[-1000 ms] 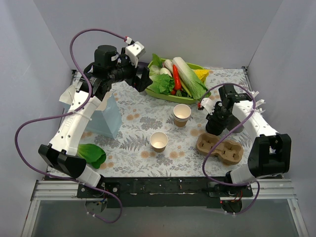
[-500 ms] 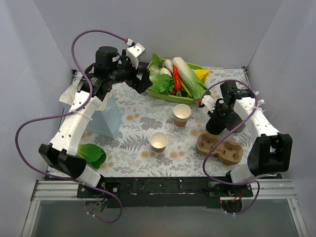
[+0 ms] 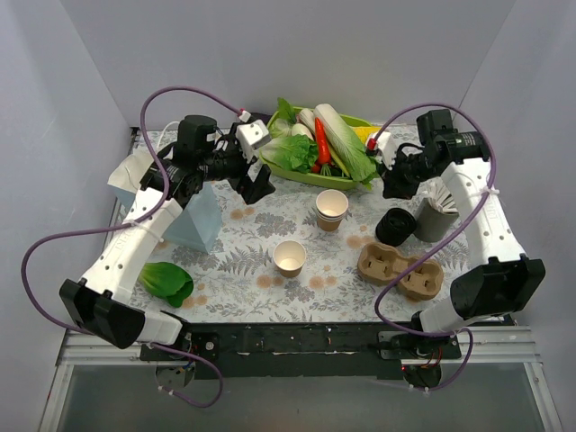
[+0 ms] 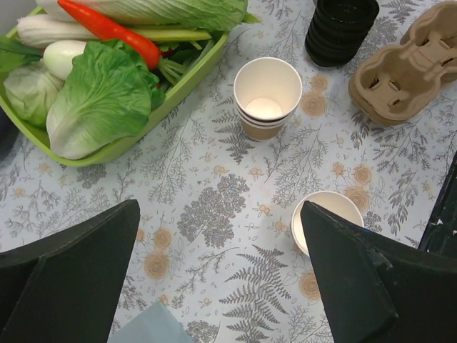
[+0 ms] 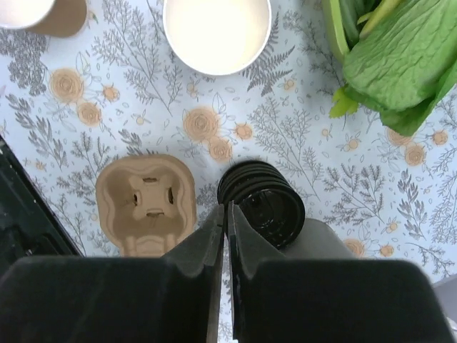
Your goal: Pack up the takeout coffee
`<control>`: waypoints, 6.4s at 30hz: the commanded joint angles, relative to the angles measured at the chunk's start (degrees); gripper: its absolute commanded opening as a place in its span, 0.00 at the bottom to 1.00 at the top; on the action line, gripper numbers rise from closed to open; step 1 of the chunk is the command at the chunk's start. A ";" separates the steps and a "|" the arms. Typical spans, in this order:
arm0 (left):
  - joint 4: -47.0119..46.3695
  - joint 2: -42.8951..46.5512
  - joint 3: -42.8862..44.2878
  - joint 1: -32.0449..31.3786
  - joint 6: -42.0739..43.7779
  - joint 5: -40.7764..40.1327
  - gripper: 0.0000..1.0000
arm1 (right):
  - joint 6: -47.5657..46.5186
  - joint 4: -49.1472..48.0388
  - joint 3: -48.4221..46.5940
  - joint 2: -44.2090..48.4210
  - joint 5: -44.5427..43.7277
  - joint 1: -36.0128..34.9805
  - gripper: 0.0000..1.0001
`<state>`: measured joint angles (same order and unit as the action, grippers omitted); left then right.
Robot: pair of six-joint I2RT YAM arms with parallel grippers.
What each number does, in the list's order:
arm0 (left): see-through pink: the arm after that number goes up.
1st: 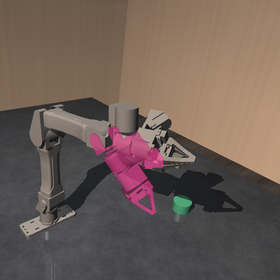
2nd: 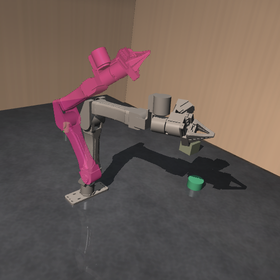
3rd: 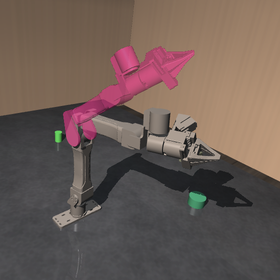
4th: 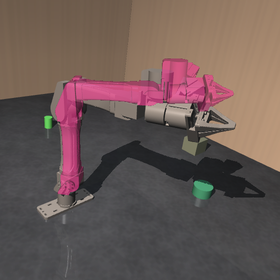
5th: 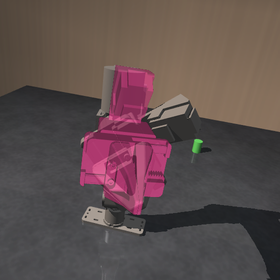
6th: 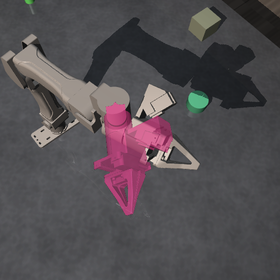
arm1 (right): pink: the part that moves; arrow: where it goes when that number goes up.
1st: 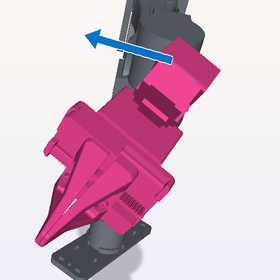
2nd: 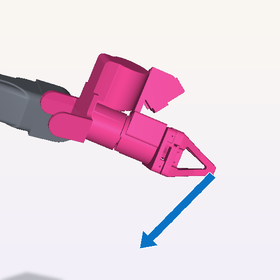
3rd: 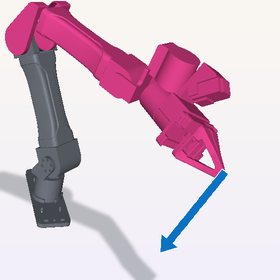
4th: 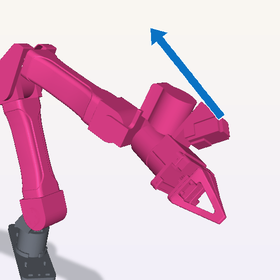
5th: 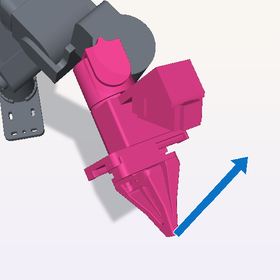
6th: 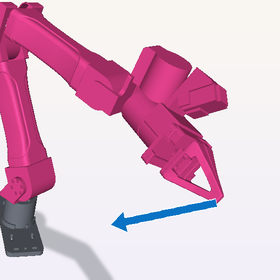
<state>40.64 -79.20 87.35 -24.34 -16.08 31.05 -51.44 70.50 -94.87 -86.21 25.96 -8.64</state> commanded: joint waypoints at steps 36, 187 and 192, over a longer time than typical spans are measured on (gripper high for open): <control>-1.88 2.21 0.10 -1.50 1.13 -0.46 0.98 | 1.08 -12.23 21.30 -5.10 -16.29 0.65 0.44; -3.99 -8.60 -26.70 1.14 -27.78 24.41 0.28 | 44.40 -53.19 37.91 7.38 16.94 -20.36 0.98; -4.52 -9.57 -27.32 1.22 -28.66 25.90 0.31 | 48.10 -54.67 39.50 6.15 16.76 -20.80 0.98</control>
<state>37.50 -88.47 60.84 -23.11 -43.64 53.84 -6.66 18.92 -56.36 -79.26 43.22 -29.04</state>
